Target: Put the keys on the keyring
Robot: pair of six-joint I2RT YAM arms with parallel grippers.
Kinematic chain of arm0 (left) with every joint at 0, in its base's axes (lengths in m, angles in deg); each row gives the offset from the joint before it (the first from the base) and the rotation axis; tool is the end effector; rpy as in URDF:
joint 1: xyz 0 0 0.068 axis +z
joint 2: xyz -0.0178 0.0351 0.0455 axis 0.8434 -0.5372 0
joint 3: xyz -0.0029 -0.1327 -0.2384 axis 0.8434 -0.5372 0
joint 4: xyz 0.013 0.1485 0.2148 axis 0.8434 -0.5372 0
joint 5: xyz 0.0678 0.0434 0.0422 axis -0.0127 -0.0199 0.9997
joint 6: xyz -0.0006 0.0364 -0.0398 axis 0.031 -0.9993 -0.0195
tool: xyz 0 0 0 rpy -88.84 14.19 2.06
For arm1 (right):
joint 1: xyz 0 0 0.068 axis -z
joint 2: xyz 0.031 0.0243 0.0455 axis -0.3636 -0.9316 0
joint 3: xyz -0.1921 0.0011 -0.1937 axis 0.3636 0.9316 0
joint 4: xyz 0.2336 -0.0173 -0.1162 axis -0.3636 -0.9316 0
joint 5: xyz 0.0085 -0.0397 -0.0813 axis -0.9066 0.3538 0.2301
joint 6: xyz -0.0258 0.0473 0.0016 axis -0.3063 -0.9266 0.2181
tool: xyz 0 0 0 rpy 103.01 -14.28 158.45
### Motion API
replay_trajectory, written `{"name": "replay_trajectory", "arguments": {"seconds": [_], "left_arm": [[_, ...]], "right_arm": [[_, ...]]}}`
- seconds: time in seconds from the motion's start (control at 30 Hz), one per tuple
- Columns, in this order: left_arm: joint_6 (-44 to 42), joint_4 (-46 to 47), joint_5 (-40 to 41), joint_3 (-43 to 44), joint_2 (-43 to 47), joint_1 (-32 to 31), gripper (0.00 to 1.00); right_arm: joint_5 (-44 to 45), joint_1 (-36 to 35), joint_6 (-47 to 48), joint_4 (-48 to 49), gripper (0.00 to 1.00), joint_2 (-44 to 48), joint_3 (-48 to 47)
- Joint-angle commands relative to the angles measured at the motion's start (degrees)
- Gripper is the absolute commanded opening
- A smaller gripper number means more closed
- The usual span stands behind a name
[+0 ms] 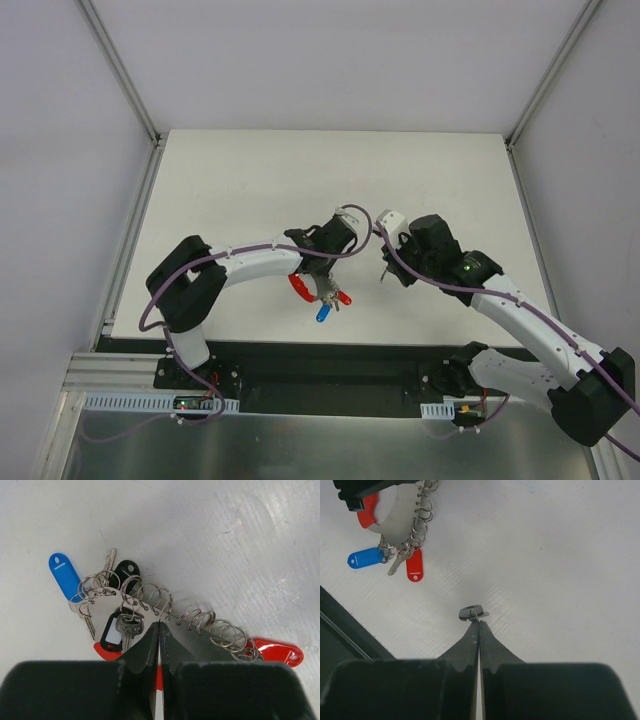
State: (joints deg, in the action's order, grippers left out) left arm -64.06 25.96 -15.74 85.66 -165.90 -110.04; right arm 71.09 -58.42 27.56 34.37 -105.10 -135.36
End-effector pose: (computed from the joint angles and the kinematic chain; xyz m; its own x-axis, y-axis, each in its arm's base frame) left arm 0.2347 -0.2877 0.1924 -0.5976 0.4828 -0.6401 0.5320 0.8361 0.1339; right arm 0.1709 0.1339 0.2812 -0.1486 -0.6700 -0.7273 -0.8172 0.4974 -0.2911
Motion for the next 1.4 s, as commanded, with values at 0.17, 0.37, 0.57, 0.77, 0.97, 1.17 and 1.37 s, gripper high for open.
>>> {"name": "replay_trajectory", "arguments": {"seconds": [0.17, 0.37, 0.57, 0.77, 0.97, 1.17, 1.37], "left_arm": [[-0.44, 9.23, -7.36, -2.12, 0.47, -0.29, 0.0], [-2.02, 11.52, -7.1, -3.53, -0.68, -0.29, 0.08], [-0.26, 13.01, -6.75, -5.81, 3.88, -0.03, 0.27], [2.72, 13.1, -8.41, -7.4, 8.37, 2.17, 0.3], [8.17, 12.58, -14.47, -8.19, 9.69, 5.51, 0.26], [11.6, 12.66, -15.71, -11.96, 14.07, 7.88, 0.3], [11.17, 13.1, -12.55, -18.46, 24.34, 10.69, 0.37]], "right_arm": [[1.12, 0.28, -1.17, -0.29, 0.02, 1.55, -0.33], [1.03, 0.36, -1.34, -0.11, 0.01, 1.46, 0.38], [1.21, 0.36, -1.25, -0.2, 0.01, 1.55, 0.2], [1.21, 0.28, -1.43, -0.2, 0.01, 1.46, 0.2], [1.39, 0.28, -2.22, -0.64, 0.01, 0.67, -0.06], [2.35, 0.36, -4.68, -5.11, 0.02, -3.62, -2.26], [2.09, 0.36, -11.7, -14.16, 0.02, -6.44, -4.36]]}}
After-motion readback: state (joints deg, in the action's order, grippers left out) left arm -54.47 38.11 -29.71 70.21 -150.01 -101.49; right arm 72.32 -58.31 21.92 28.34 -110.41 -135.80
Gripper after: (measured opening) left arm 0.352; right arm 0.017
